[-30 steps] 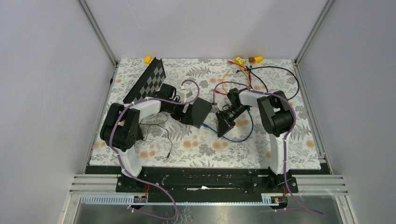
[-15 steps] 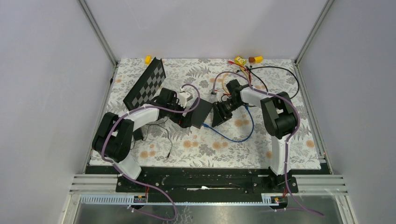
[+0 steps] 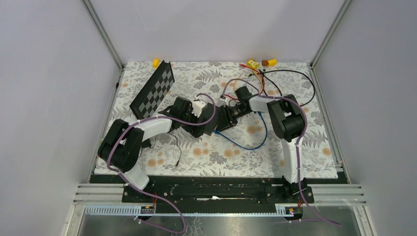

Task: Pull the plug from the switch port
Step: Move the switch port to the center of the board, then pull the connector from the switch port.

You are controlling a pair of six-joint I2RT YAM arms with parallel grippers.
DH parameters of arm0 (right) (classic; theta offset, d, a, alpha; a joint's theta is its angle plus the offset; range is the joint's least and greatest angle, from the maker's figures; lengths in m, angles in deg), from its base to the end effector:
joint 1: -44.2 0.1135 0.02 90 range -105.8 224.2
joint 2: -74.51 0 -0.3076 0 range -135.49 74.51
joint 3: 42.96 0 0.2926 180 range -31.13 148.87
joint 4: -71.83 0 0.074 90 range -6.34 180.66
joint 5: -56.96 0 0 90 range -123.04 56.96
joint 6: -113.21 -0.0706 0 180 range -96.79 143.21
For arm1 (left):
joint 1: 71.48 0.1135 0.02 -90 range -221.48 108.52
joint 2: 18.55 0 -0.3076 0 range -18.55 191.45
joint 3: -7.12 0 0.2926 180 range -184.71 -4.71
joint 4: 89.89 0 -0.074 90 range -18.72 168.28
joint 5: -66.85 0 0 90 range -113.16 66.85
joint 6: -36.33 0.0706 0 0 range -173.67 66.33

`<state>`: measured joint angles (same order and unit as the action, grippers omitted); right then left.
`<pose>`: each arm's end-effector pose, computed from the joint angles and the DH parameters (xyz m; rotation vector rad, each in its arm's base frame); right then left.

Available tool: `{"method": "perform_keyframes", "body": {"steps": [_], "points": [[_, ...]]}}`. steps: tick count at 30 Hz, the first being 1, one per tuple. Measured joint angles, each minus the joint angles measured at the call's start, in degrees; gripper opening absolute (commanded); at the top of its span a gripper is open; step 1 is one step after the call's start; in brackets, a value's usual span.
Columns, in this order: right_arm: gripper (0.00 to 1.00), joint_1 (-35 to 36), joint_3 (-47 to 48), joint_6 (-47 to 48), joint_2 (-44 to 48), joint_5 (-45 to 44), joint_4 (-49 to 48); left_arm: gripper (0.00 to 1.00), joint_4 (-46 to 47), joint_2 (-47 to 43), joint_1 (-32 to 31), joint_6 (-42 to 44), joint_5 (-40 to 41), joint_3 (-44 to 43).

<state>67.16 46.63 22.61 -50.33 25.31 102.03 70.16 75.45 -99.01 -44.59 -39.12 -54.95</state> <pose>0.4193 0.2429 0.0961 -0.7968 2.4369 1.5041 0.3257 -0.1916 0.1540 0.8955 2.3232 -0.4821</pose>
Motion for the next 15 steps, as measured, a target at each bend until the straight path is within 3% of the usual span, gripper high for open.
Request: {"method": "perform_keyframes", "body": {"steps": [15], "points": [[0.4, 1.0, 0.0, -5.8, -3.8, 5.8, -5.9, 0.99, 0.1, 1.9, -1.7, 0.0, -0.5, -0.4]]}}
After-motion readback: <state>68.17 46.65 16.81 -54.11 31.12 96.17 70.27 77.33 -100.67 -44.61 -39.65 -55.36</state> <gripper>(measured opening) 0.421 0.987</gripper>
